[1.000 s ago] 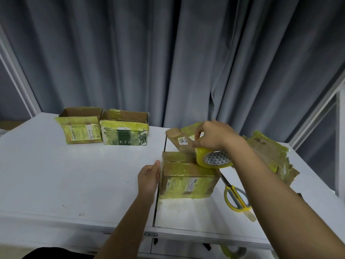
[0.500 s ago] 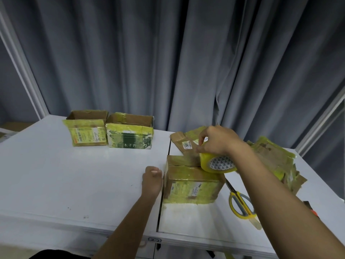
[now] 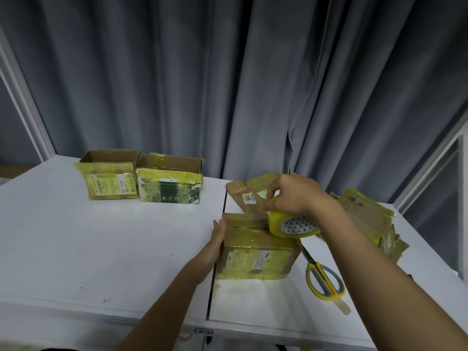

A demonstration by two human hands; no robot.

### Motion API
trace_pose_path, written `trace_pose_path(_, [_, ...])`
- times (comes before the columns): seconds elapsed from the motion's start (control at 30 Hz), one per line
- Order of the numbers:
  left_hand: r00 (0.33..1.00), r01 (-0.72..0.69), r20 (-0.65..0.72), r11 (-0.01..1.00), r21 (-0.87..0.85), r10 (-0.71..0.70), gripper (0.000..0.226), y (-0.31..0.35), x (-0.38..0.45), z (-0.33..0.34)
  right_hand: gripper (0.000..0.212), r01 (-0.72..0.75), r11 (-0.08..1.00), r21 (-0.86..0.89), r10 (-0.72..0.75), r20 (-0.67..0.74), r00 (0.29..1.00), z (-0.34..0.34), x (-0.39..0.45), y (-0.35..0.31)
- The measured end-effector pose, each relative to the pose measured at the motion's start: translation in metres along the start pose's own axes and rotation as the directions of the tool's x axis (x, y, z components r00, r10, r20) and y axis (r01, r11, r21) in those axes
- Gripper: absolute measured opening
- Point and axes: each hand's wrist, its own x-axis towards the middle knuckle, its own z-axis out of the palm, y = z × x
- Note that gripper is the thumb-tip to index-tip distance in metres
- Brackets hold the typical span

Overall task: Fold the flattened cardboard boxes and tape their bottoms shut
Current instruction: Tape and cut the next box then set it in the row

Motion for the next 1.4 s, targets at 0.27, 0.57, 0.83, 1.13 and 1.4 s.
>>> trace_pose_path(0.27, [0.939,-0.311,0.056,0.771,0.556,0.339,0.097,0.018,0.011,0.009,0.036,-0.05,0.996,-0.068,0.051,0.022,0.998,-0.005,-0.003,-0.003])
trace_pose_path(0.57, [0.928,-0.342,0.065,0.77,0.539,0.366,0.048,0.012,0.014,0.005,0.043,-0.162,0.468,0.869,0.239,0.052,0.97,0.006,-0.04,0.051])
trace_pose_path(0.83, [0.932,-0.327,0.041,0.784,0.528,0.361,0.044,0.011,0.013,0.006,0.037,-0.139,0.243,0.96,0.264,0.073,0.962,0.018,-0.039,0.059])
trace_pose_path(1.13, [0.937,-0.308,0.048,0.753,0.581,0.346,0.05,0.01,0.013,0.005,0.063,-0.323,0.832,0.451,0.325,0.077,0.943,0.006,-0.039,0.092])
trace_pose_path(1.4, [0.921,-0.332,0.065,0.689,0.644,0.383,0.052,0.011,0.009,0.006,0.06,-0.307,0.927,0.215,0.284,0.13,0.95,0.011,-0.037,0.08])
